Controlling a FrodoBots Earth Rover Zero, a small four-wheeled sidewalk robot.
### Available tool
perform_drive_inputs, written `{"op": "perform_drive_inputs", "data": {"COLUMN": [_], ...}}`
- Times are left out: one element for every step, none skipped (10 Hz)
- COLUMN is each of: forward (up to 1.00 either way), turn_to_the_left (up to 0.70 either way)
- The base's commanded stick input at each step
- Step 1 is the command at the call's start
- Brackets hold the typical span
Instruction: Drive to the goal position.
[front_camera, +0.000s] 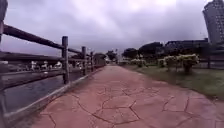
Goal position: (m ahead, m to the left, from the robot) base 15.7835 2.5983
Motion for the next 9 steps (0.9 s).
{"op": "perform_drive_inputs", "data": {"forward": [0.95,0.95,0.95,0.95,0.95,0.95,0.95,0.95,0.95], "turn_to_the_left": [0.0,0.0,0.0,0.0,0.0,0.0,0.0,0.0,0.0]}}
